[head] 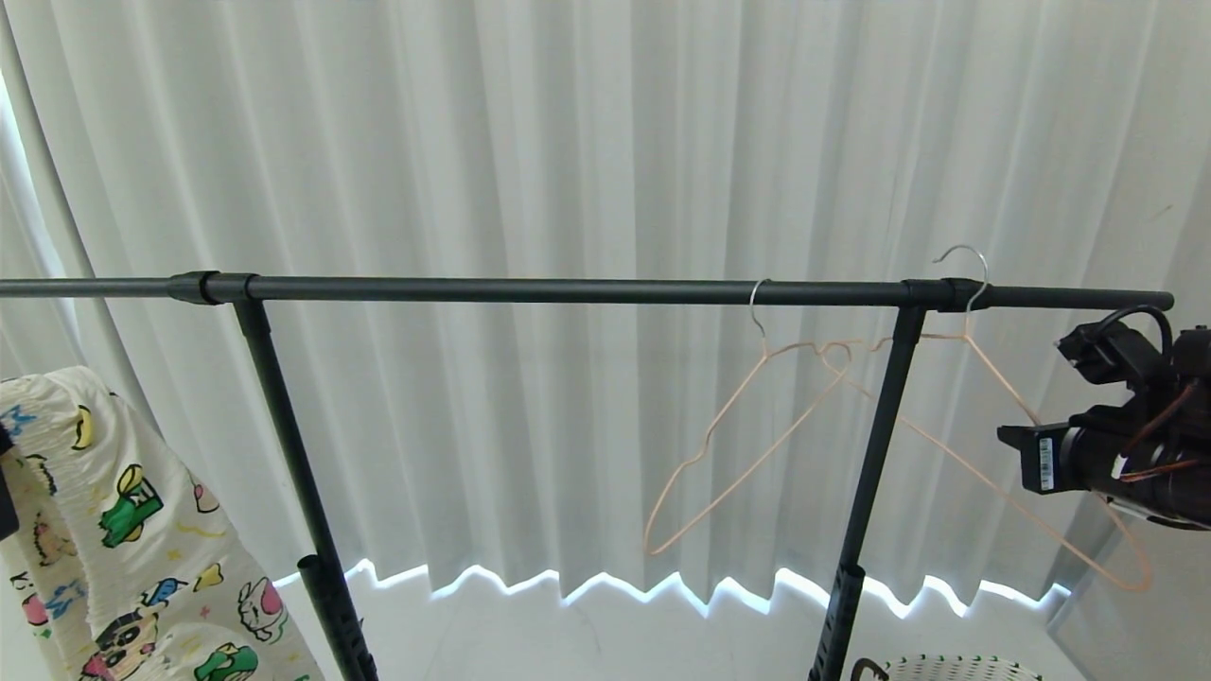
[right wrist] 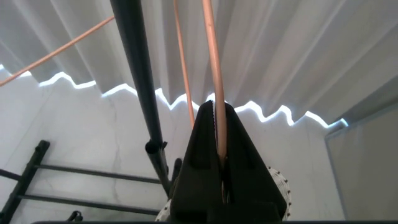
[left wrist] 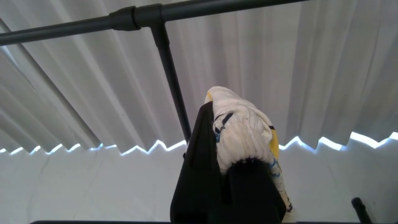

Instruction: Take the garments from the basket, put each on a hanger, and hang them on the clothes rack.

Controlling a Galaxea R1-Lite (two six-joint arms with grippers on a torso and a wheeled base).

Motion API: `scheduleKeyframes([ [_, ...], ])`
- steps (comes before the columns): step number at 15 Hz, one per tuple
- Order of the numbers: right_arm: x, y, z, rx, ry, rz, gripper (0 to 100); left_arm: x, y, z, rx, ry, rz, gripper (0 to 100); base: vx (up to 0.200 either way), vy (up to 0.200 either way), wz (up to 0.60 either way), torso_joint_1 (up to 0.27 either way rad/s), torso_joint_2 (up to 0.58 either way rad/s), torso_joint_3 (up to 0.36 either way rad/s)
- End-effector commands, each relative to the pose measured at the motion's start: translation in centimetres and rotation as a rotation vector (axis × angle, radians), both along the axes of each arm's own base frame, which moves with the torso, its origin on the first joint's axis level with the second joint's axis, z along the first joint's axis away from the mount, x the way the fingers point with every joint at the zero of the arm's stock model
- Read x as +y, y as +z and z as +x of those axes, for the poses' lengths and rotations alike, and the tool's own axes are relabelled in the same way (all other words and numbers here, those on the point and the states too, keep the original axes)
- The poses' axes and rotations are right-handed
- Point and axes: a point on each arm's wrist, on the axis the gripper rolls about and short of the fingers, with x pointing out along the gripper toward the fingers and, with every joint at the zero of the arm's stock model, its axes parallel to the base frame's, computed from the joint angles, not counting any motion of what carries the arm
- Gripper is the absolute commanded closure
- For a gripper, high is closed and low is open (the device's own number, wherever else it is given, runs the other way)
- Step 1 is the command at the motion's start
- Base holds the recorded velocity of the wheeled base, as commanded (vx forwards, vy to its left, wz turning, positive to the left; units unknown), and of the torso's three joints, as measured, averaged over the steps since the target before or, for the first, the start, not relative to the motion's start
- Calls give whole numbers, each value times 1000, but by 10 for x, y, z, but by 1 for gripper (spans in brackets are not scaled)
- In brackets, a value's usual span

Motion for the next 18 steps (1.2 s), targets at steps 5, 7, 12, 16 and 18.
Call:
scheduleKeyframes([
  [5, -2, 0, -10, -11, -2, 3, 100, 0, 0, 1, 2, -1, 2, 100, 0, 0, 0, 0, 0, 0],
  [7, -2, -4, -11, -26, -2, 5, 100, 0, 1, 1, 0, -1, 3, 100, 0, 0, 0, 0, 0, 0],
  [12, -4, -11, -19, -21, -8, 3, 100, 0, 3, 2, -5, -7, 32, 100, 0, 0, 0, 0, 0, 0],
  [16, -12, -5, -23, -47, -42, 5, 100, 0, 3, 3, 1, -9, 31, 100, 0, 0, 0, 0, 0, 0],
  [18, -15, -5, -25, -50, -56, 5, 100, 0, 3, 3, -1, -11, 33, 100, 0, 0, 0, 0, 0, 0],
])
